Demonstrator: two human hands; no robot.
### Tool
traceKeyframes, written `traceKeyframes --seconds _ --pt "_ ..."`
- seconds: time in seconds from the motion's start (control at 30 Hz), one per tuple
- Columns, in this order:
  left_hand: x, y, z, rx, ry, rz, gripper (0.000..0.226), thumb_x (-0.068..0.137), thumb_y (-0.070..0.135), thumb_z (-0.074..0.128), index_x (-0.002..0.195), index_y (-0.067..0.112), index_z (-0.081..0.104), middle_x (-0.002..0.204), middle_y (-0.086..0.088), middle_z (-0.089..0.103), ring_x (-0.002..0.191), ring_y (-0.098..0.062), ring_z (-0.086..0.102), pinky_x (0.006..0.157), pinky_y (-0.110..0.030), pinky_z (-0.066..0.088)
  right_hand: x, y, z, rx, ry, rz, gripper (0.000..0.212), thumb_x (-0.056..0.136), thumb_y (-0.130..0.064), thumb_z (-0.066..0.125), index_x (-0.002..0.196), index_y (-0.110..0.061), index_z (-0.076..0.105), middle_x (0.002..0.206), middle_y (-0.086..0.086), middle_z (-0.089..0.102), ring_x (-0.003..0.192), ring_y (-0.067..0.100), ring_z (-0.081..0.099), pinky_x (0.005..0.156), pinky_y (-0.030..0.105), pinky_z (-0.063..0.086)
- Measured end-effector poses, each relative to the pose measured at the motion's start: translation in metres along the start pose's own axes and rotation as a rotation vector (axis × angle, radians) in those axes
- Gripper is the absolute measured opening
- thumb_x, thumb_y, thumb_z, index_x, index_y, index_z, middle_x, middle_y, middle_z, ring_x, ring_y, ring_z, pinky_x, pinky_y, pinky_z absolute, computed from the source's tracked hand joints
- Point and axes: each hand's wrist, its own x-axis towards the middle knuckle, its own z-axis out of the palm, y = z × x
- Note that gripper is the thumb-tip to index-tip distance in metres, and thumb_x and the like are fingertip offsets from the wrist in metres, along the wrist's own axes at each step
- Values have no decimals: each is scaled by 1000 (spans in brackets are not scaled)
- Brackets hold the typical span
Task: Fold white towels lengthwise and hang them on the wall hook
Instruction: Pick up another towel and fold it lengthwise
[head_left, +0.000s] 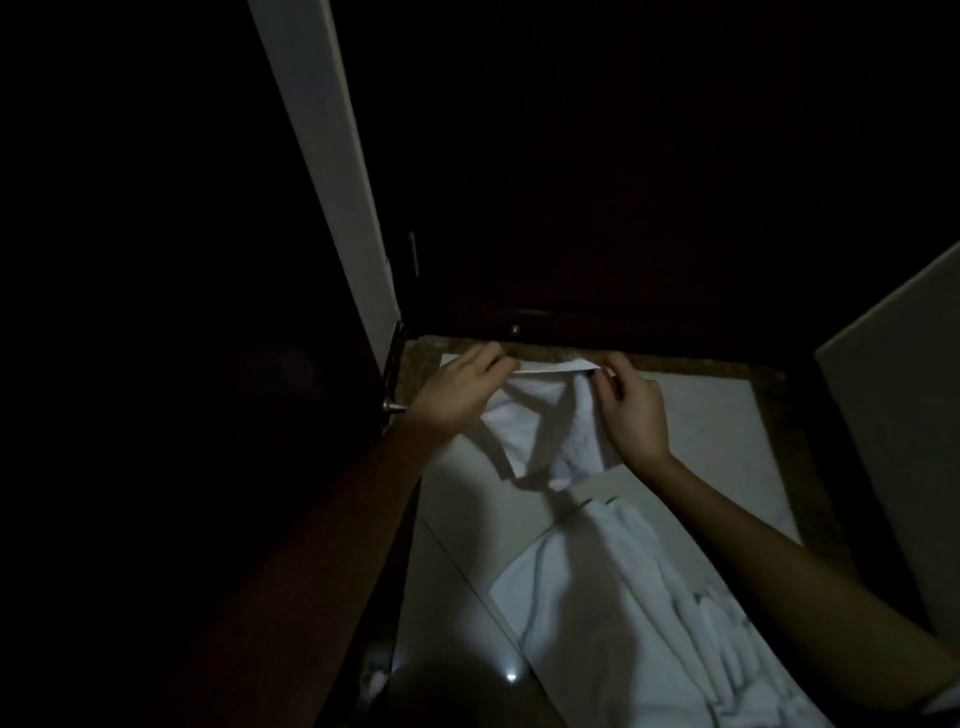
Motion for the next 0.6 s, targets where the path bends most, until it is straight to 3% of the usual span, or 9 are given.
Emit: traceKeyframes --seconds 0.17,0.3,0.4,0.5,0.6 --pt "37 42 -211 -68 192 -56 29 87 -1 58 115 5 59 111 -14 54 93 -32 58 74 -48 50 49 -138 -162 -64 -3 -84 14 96 -23 58 102 -14 67 82 4 71 71 16 66 66 35 53" --pt "58 82 -365 -110 281 -137 20 95 5 51 113 2 59 109 -16 52 85 -34 60 71 -48 49 72 -245 -268 -174 -194 -119 10 94 -16 60 94 -7 65 84 7 65 80 23 62 68 31 41" --pt "63 107 -467 -65 316 -168 23 100 18 45 109 2 58 106 -15 50 81 -34 59 69 -47 48 81 -315 -331 -274 -219 -150 17 96 -18 56 82 -10 53 79 6 55 77 29 58 63 34 35" --pt "60 127 -552 37 329 -179 21 100 26 45 99 6 54 94 -12 55 72 -38 59 57 -42 43 90 -367 -390 -366 -192 -141 14 99 -24 48 89 -16 44 81 8 59 78 33 61 61 36 42" --pt "48 142 -615 67 393 -193 18 98 27 50 94 10 54 70 -9 61 62 -35 60 51 -33 35 99 -406 -441 -401 -123 -168 12 99 -28 47 100 -16 47 84 11 65 80 36 64 64 40 47"
